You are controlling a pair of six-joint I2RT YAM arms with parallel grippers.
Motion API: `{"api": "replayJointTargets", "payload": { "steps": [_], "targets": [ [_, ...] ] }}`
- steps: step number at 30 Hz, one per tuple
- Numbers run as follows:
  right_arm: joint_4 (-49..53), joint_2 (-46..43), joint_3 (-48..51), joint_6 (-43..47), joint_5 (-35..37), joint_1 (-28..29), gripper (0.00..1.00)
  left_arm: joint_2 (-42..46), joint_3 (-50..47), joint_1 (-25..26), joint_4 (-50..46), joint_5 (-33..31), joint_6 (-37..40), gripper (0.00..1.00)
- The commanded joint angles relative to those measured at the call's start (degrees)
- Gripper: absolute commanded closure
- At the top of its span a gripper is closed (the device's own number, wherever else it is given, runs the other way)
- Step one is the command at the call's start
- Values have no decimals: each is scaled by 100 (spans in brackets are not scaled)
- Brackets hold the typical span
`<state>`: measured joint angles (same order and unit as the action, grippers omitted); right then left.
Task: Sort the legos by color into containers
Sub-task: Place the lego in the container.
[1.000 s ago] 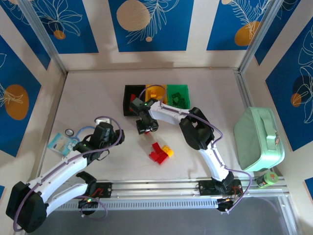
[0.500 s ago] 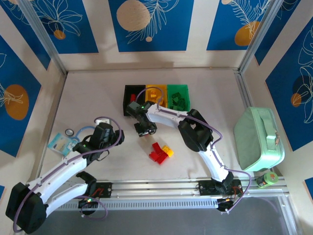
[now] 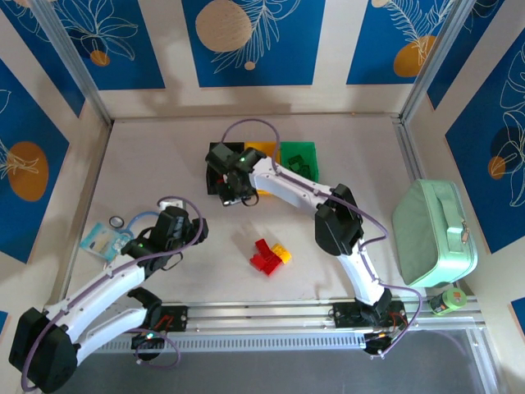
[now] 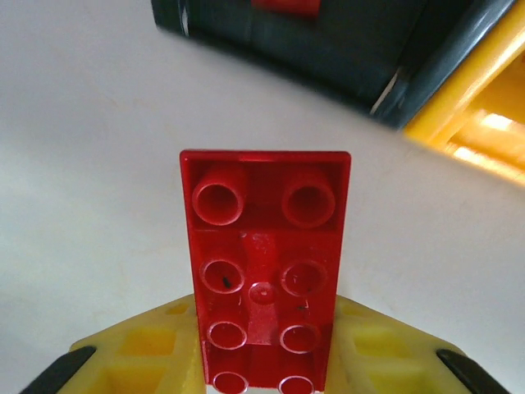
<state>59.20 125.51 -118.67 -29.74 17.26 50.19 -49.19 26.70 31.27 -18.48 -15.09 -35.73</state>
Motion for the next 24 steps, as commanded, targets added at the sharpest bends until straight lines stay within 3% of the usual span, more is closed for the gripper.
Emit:
{"api": "replayJointTargets", "payload": {
  "steps": [1,9,12,13,17,18,24],
  "targets": [
    [453,383,-722,228,42,-169,73,162,-46,33,-129,-19,-67,24],
    [1120,1408,-2800,350,-152,-496,73,405,-95,37,-279,-35,-108,24],
    [1094,1559,-2981,229,-189,-626,71,450,-117,37,-277,-8,-144,24],
    [1058,1571,-2965,200,-242,-665,68,448,-121,35,-263,12,-151,24],
    [1005,1558,-2964,220,-420,-749,31,335,3,55,-351,94,-16,24],
    [1022,1519,-2959,223,-378,-749,27,299,49,76,-382,94,26,24],
    [1008,1133,-2574,275,-238,-713,25,279,108,197,-218,264,127,24]
  ]
}}
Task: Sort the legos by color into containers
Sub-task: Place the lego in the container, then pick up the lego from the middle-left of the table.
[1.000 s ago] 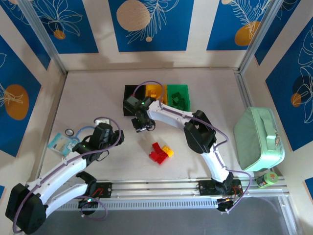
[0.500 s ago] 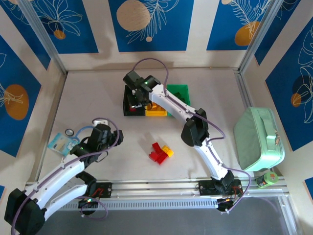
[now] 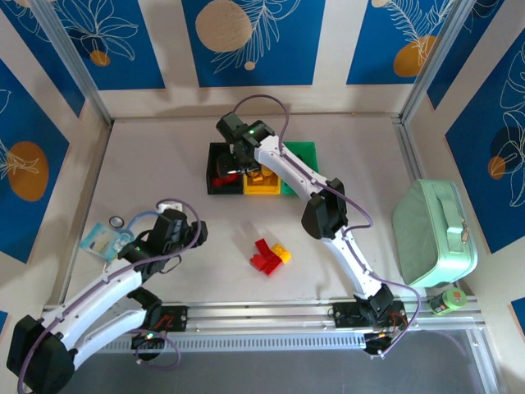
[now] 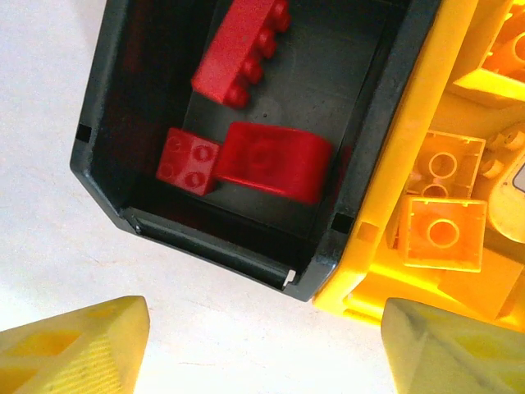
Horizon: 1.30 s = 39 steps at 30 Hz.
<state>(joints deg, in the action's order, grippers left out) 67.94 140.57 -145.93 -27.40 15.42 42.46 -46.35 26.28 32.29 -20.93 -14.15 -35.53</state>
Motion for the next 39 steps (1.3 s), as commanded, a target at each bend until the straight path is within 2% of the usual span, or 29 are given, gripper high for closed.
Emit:
{"api": "replayJointTargets", "payload": {
  "steps": [1,3,8,15,21,26,39],
  "targets": [
    [104,-476,287,42,-36,77,25,-21,147,130,68,227,152,24],
    [-45,-768,714,45,50,116,25,-124,219,311,203,393,380,23],
    [-657,-1765,2175,-102,174,97,24,-743,686,1114,60,278,838,22],
    [-1557,-3469,4508,-495,122,-307,23,-1686,1085,2022,293,605,863,22],
    [-2056,-4424,5932,-746,-38,-695,23,-2722,1460,2673,397,844,940,22],
    [-2232,-4745,6523,-833,-96,-818,23,-3269,1670,3031,509,941,856,24],
    [-2494,-5004,7191,-916,-180,-932,23,-3876,1814,3105,668,1038,723,31]
  ]
}}
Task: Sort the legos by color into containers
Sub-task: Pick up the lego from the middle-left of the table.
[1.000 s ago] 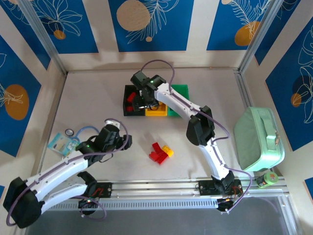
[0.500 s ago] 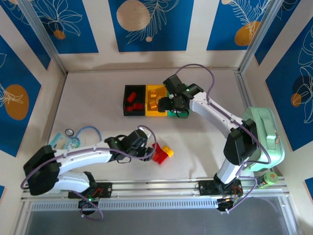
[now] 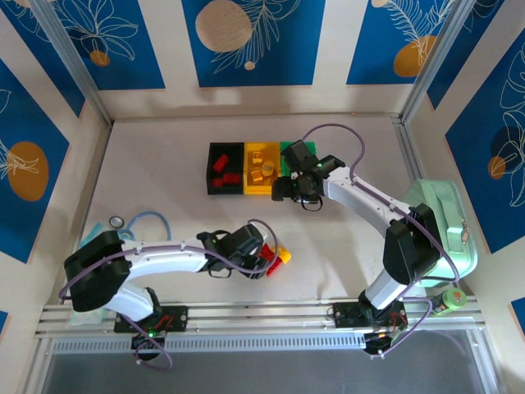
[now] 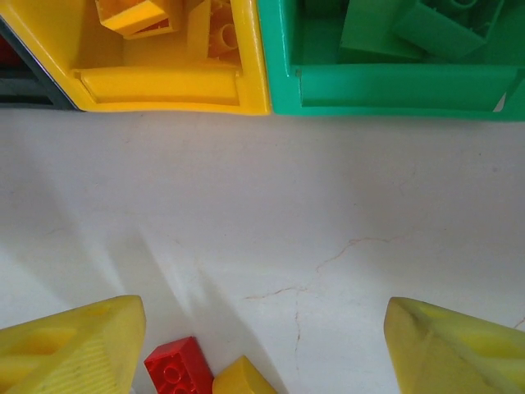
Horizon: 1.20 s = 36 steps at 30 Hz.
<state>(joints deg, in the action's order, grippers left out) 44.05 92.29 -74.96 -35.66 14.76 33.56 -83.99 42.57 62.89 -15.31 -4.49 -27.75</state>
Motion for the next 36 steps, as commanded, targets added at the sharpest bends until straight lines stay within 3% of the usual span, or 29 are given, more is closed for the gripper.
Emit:
{"api": "replayJointTargets", "payload": {
  "steps": [1,6,10,17,36],
  "targets": [
    [-116,-189,112,-90,-117,-51,23,-149,197,49,100,51,-83,31],
    [-168,-255,222,-103,-110,-69,23,-244,217,39,90,-78,-169,40],
    [-196,-290,301,-100,-114,-104,23,-290,300,39,-126,-315,-195,55],
    [-248,-352,392,-119,-147,-122,23,-189,327,4,-256,-490,-170,61],
    [-299,-613,813,-161,-119,-104,24,421,338,-691,-542,-658,-26,62]
  ]
}}
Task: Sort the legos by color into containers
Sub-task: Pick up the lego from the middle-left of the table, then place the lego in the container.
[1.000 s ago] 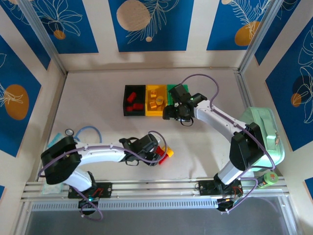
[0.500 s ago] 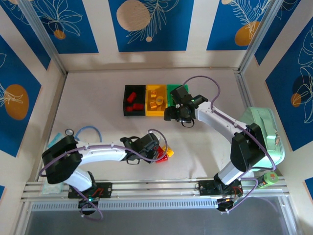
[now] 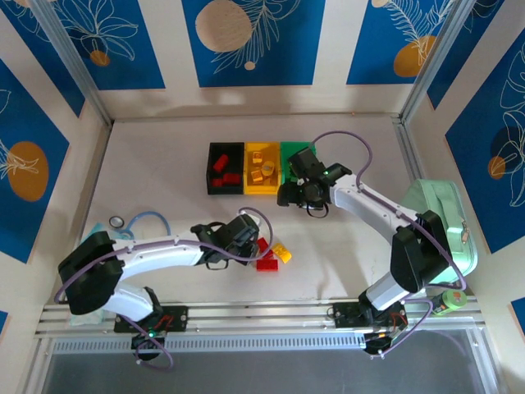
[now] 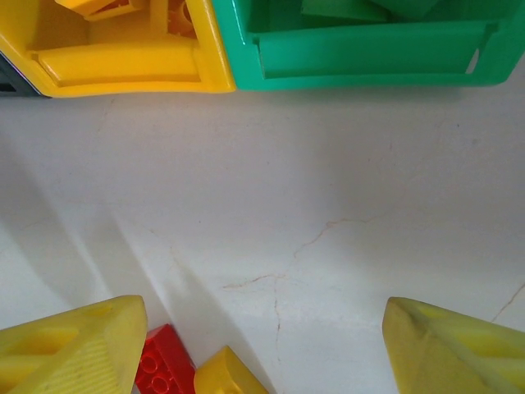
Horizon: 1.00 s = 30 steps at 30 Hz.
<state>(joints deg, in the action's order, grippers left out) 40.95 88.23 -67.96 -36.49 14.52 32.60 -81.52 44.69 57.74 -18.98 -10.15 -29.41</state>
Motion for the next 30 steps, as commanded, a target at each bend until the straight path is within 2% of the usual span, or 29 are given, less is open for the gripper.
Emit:
{"api": "replayJointTargets", "payload": {
  "steps": [1,11,15,18,27,30],
  "targets": [
    [25,-240,157,-86,-73,-8,24,216,137,-280,-206,-92,145,63],
    [35,-547,574,-165,-70,-8,24,409,779,-1926,-436,-46,267,64],
    [11,-676,801,-224,-80,18,24,122,1317,-2457,-484,-3,411,64],
    [-33,-811,979,-278,-100,36,24,-246,1857,-2868,-524,263,478,64],
    [-13,-1177,1309,-350,-57,62,24,-1557,3602,-3257,-748,453,761,63],
    [-33,-1297,1392,-370,-55,67,24,-2025,4131,-3329,-799,429,787,60]
  ]
}}
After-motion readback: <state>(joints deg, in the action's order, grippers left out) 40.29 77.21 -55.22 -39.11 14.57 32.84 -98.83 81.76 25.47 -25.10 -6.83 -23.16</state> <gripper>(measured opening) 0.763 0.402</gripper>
